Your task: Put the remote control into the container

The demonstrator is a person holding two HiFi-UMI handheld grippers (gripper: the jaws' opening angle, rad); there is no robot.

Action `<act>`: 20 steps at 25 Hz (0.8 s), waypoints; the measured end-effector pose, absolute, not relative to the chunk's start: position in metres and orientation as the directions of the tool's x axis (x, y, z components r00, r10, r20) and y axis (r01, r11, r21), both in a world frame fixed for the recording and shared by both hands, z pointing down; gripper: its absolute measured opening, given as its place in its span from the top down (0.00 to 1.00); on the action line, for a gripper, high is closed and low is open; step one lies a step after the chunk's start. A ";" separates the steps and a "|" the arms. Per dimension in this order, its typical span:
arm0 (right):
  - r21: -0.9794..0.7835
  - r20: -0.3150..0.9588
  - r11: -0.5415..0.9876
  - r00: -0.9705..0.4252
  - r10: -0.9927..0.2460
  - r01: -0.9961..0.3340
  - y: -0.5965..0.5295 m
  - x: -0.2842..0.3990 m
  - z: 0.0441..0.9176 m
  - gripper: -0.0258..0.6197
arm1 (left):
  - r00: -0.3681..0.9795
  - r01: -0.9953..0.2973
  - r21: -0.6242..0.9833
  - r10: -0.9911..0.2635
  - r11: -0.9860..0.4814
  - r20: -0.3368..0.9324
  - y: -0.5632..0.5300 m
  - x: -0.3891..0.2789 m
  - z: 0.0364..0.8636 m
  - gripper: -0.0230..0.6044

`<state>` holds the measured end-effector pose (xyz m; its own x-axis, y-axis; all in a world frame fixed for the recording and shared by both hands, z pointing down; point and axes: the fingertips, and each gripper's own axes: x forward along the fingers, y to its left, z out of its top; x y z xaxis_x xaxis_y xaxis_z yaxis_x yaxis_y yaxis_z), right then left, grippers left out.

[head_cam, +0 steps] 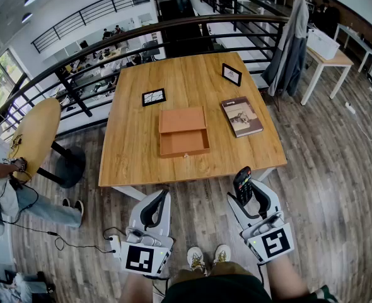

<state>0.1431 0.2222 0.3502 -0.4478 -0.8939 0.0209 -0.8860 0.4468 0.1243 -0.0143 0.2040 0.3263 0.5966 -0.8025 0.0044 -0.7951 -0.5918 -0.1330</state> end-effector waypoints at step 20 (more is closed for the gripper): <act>0.114 0.000 0.477 -0.480 -0.877 -0.872 0.230 0.168 0.345 0.61 | 0.571 -0.810 -0.163 -0.821 -0.563 -0.002 0.217 0.012 0.317 0.96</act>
<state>0.1676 0.2301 0.3448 -0.4796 -0.8775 0.0005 -0.8717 0.4765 0.1141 0.0121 0.2169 0.3173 0.5713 -0.8207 -0.0017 -0.8100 -0.5635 -0.1625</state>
